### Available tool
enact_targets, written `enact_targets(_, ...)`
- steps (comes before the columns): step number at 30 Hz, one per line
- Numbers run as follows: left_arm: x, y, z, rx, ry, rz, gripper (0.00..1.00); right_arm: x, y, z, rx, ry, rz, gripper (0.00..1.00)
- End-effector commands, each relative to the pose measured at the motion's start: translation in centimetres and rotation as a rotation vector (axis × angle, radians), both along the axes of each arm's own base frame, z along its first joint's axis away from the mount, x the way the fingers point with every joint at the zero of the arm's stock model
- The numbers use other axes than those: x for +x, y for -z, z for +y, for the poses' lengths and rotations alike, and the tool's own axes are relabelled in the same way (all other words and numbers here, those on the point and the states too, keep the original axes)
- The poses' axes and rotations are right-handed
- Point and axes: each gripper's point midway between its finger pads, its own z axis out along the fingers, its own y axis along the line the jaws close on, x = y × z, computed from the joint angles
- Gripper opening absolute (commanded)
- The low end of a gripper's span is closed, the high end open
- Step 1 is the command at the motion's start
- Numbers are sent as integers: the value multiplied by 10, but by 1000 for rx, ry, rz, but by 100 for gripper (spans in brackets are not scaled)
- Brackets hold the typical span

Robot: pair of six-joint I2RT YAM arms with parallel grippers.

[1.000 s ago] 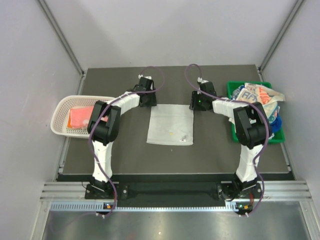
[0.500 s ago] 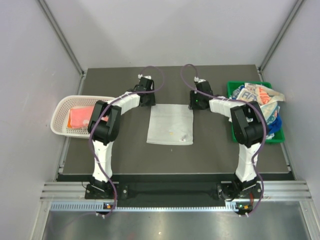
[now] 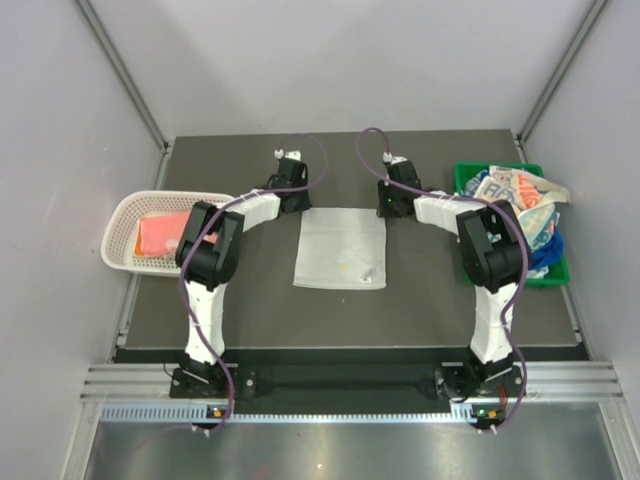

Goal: Fold and stack the towels
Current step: Fold the towel

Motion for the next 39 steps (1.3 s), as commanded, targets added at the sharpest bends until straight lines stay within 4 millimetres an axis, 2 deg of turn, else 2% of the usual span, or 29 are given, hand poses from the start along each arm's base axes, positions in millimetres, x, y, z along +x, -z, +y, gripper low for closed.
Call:
enact_targets(1, -30, 38, 4, 12, -1, 114, 19, 2, 6, 6, -21, -21, 13, 23)
enact_targets(7, -19, 15, 3, -15, -17, 20, 9, 9, -6, 11, -7, -37, -26, 13)
enact_targets(11, -10, -9, 1, -38, -19, -48, 2, 14, -25, 13, 17, -34, -82, 8)
enact_targets(13, -6, -17, 0, -44, -16, -68, 2, 16, -32, 14, 28, -32, -106, 8)
enact_targets(15, -2, -26, -3, -49, -9, -87, 9, 17, -34, 14, 37, -30, -114, 7)
enact_targets(16, -2, -28, -1, -43, -11, -90, 16, 18, -36, 15, 41, -32, -119, 7)
enact_targets(17, -1, -32, 0, -40, -14, -96, 29, 17, -35, 16, 42, -32, -115, 7)
enact_targets(21, -1, -38, 10, -28, -46, -93, 41, 16, -31, 16, 42, -33, -107, 7)
enact_targets(27, -8, -48, 14, -49, -61, -95, 44, 14, -26, 15, 39, -31, -95, 7)
enact_targets(31, -14, -59, 13, -79, -49, -121, 57, 13, -23, 15, 38, -30, -89, 7)
enact_targets(34, -16, -66, 8, -106, -22, -150, 60, 14, -25, 16, 41, -30, -91, 7)
enact_targets(36, -19, -71, 1, -133, 18, -153, 60, 14, -23, 15, 39, -29, -87, 7)
enact_targets(39, -23, -65, 0, -126, 33, -127, 56, 13, -22, 15, 40, -27, -85, 7)
